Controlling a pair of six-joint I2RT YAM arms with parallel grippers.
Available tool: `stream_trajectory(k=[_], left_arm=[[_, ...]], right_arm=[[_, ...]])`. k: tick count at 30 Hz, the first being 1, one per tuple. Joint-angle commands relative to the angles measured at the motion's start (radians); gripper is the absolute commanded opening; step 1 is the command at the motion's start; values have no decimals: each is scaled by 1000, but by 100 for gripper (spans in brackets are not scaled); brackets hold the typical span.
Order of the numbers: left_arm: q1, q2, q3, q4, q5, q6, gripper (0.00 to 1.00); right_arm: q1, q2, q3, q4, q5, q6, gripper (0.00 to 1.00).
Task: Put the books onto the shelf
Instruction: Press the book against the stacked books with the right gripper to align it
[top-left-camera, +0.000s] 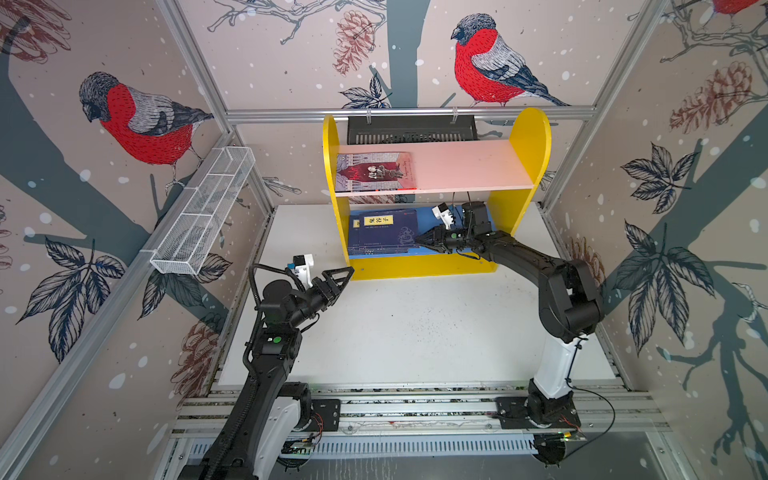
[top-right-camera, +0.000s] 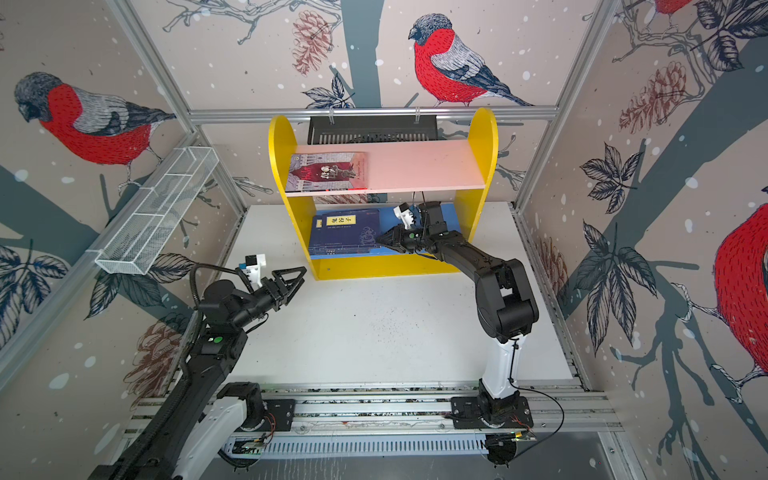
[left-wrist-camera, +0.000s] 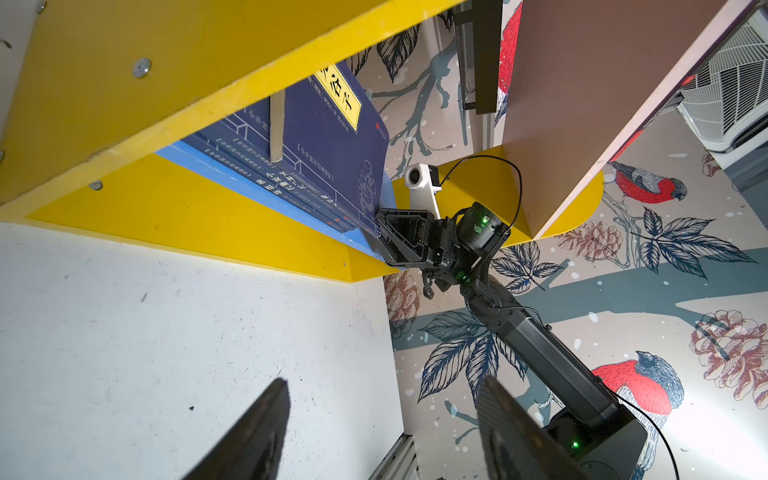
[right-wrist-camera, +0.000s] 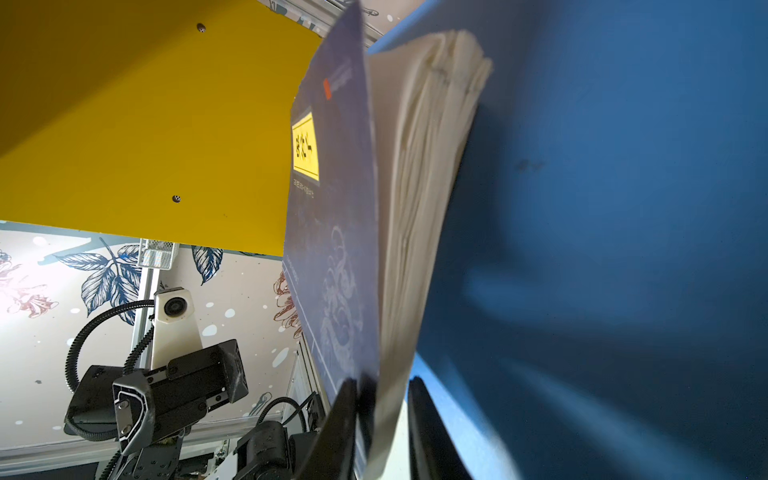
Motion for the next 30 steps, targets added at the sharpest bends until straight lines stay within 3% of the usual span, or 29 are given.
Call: stream_trajectory(k=[1,11,30], left_arm=[[1,0,1,41,7,-4,72],[2,1,1,41,7,-4,72],[1,-4,-3,44,7,-6,72]], right_arm=[[3,5,3,42,13,22,17],[10,2,-1,75,21,59,4],[36,11,38,53,40,56,3]])
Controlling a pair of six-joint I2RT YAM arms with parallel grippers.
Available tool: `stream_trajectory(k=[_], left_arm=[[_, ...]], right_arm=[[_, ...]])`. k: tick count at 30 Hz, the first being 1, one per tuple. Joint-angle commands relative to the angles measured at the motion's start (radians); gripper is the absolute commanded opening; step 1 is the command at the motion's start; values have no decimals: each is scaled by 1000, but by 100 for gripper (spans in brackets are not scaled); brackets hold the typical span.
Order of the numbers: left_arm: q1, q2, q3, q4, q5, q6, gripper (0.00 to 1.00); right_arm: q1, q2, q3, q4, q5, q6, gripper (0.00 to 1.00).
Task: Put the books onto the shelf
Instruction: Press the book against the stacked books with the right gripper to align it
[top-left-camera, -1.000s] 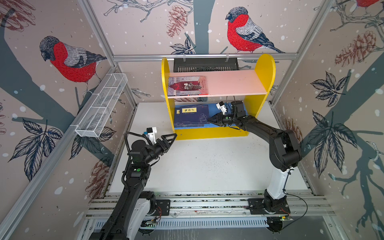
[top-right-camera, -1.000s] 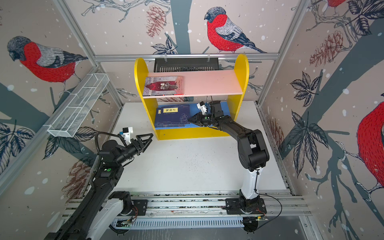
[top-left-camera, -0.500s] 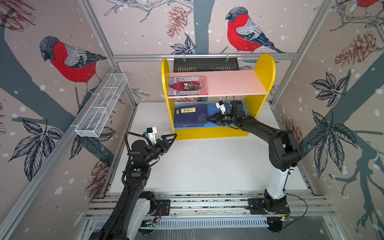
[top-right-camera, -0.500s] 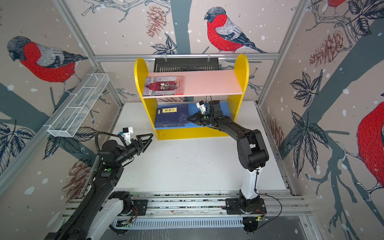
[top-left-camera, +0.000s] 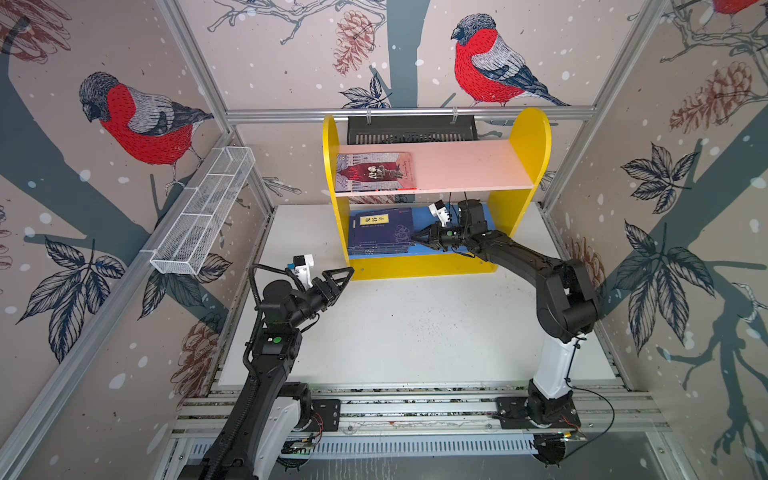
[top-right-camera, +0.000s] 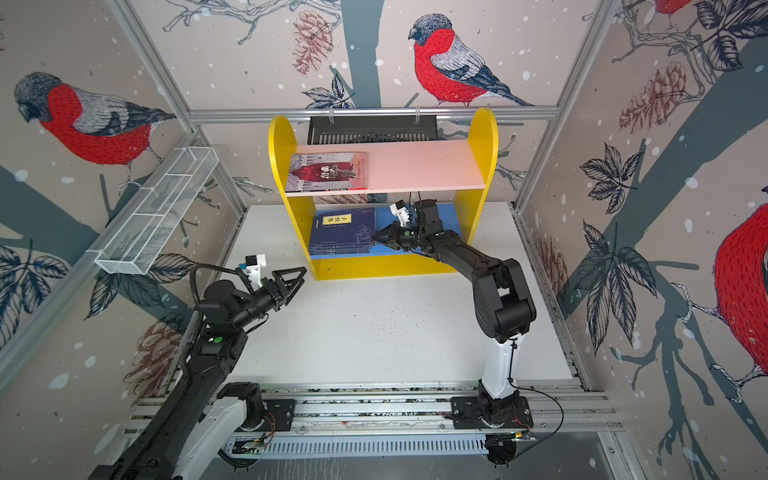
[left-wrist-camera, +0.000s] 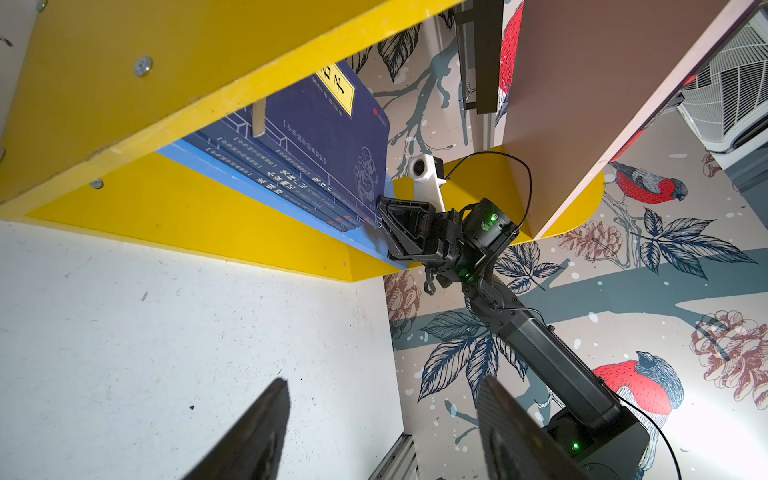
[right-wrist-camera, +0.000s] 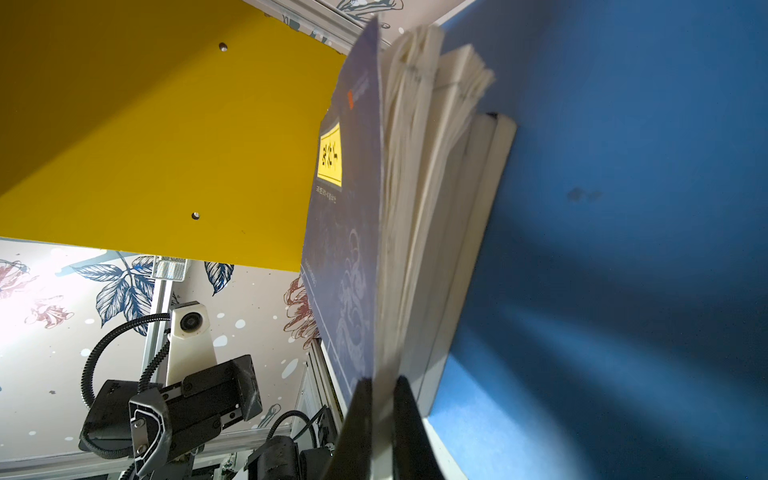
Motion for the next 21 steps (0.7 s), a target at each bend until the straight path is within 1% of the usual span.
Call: stream_trajectory(k=[1,21], left_arm=[[1,-3,-2,44,7,-6,72],[-1,-8,-2,44,7,-6,72]], right_arm=[[6,4,14,5,14,-16,3],[29,23,51,-21,23,-29,3]])
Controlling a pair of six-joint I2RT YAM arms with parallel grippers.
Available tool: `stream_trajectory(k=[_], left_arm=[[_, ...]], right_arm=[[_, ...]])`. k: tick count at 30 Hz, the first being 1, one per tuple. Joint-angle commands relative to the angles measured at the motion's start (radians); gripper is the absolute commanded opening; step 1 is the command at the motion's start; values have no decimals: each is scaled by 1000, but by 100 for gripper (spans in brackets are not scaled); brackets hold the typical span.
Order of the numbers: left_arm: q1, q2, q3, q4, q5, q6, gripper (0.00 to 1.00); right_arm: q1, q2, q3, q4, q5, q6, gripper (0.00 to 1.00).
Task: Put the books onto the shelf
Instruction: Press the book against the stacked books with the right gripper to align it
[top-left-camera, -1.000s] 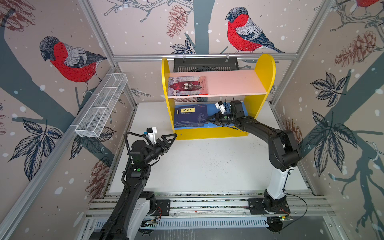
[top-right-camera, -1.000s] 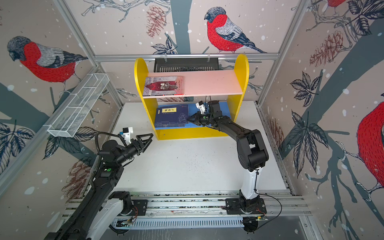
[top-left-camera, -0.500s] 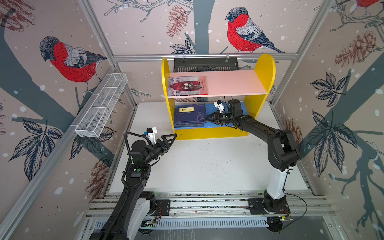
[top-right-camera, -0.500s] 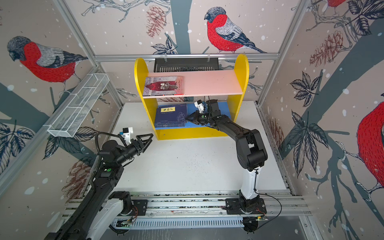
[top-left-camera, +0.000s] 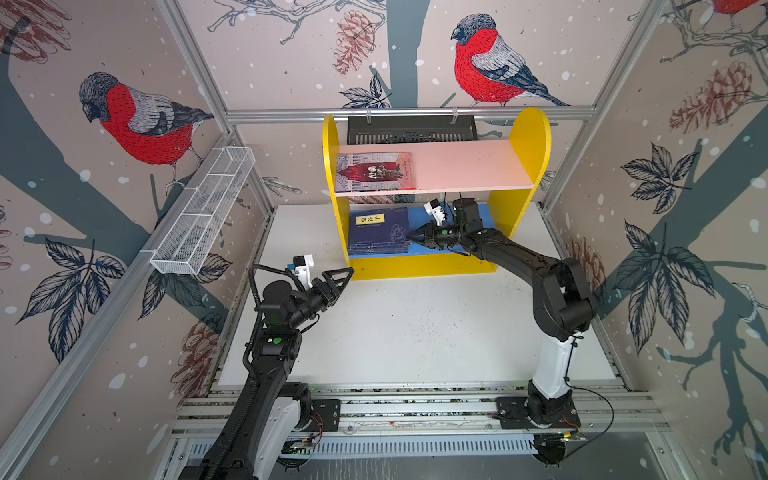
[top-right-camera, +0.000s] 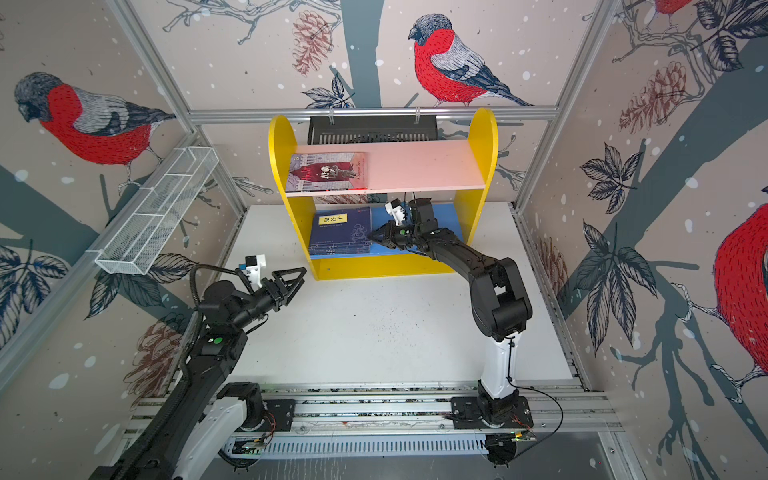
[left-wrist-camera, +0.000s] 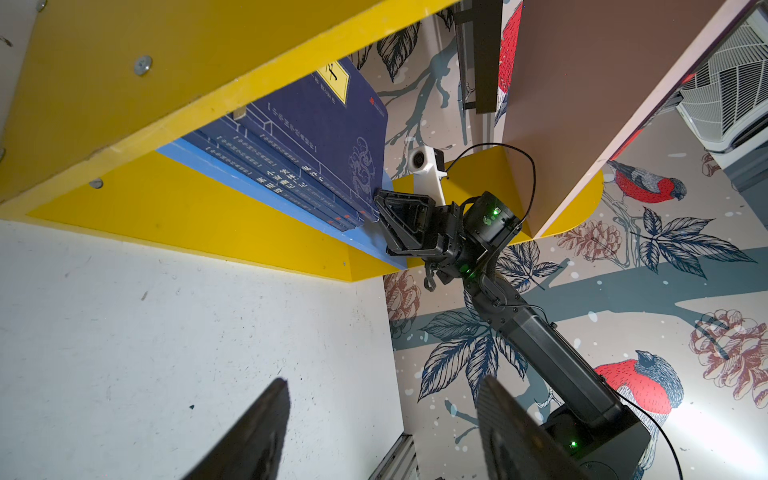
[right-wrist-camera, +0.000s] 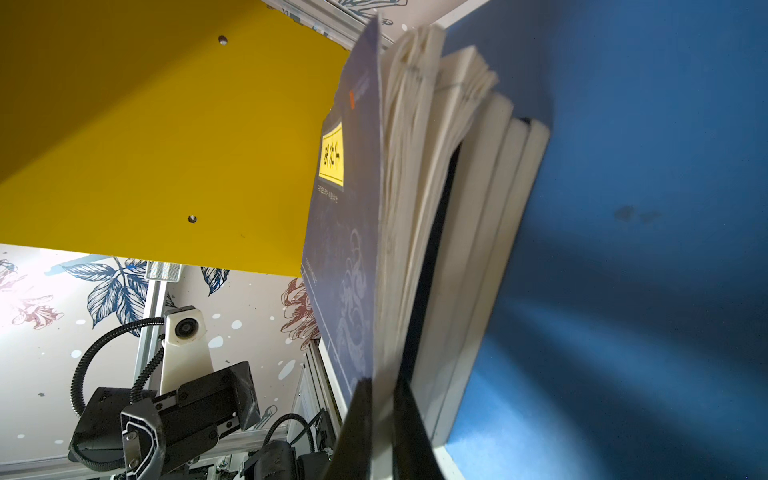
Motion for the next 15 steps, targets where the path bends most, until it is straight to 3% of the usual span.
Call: stream_trajectory(k=[1,15], left_arm=[[0,-3,0,44,7,-6,72],[0,-9,-1,41,5,-4,72]], right_arm=[[4,2,9,4,3,-22,3],[10,2,13,4,7,-20,3]])
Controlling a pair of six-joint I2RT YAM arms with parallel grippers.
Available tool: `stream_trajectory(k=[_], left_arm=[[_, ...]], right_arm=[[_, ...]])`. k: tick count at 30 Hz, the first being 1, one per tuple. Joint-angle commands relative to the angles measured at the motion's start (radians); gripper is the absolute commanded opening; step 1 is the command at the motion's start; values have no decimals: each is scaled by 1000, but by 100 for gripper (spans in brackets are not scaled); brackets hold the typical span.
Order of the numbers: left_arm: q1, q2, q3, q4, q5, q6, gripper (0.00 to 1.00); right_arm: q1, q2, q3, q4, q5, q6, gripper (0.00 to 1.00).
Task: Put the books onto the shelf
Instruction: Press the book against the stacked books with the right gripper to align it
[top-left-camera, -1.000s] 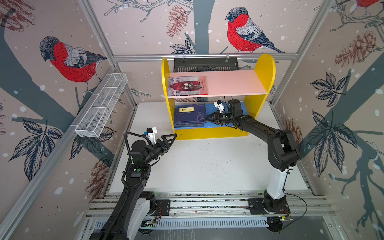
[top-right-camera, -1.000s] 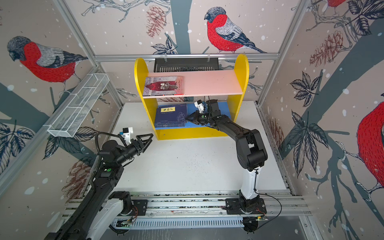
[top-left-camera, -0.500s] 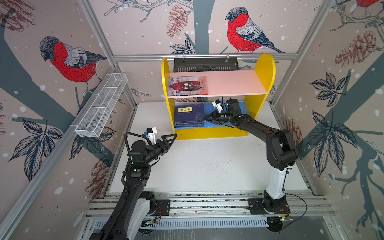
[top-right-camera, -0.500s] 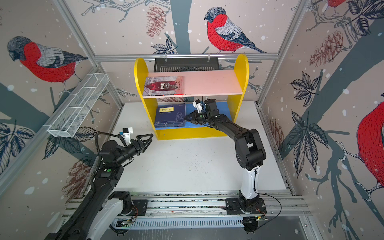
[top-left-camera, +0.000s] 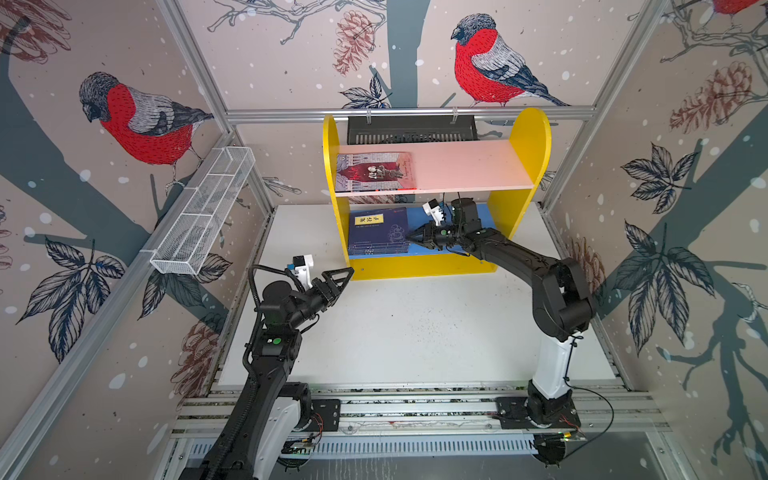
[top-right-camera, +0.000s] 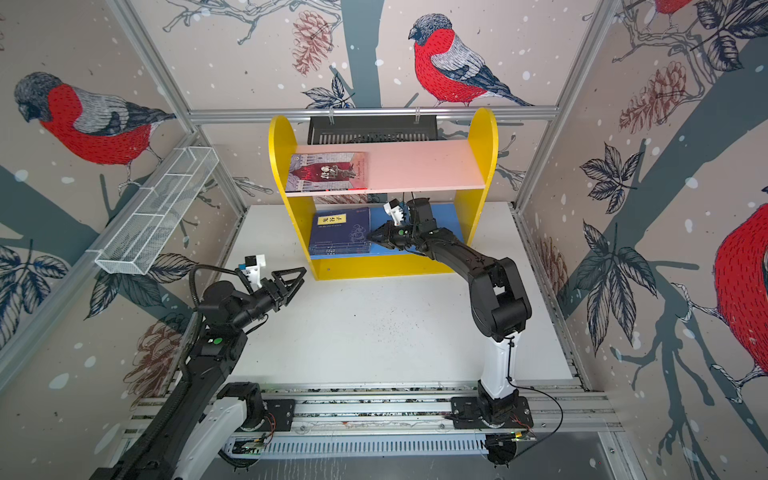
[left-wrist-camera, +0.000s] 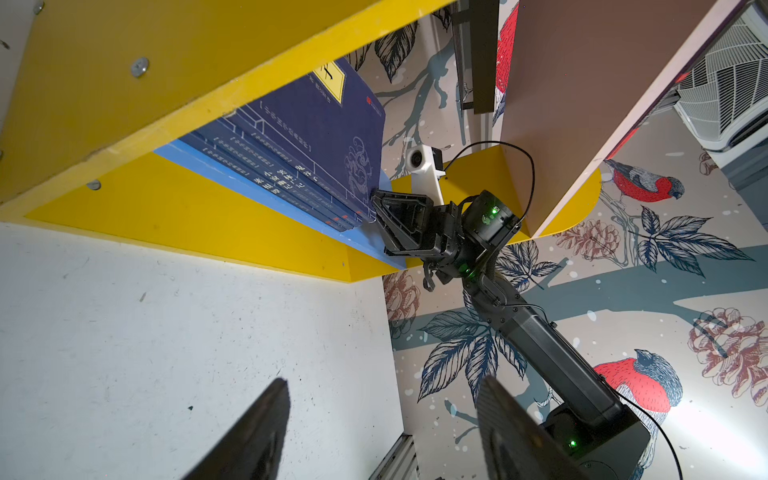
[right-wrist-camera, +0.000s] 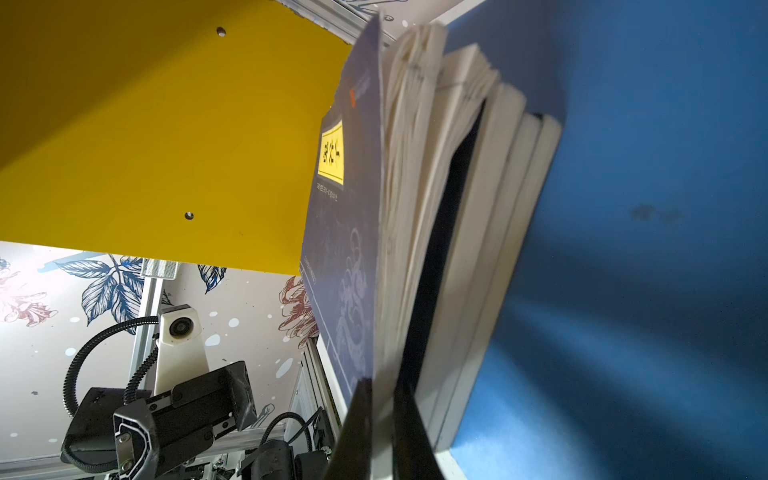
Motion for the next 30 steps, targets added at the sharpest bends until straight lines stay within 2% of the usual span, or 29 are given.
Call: stream_trajectory(k=[1,30], left_arm=[[0,-4,-1,41,6,-4,72],[0,-6,-4,40,4,-6,72]], right_arm=[[2,0,6,13,1,-10,3],[4,-19,-36,42,5,2,3]])
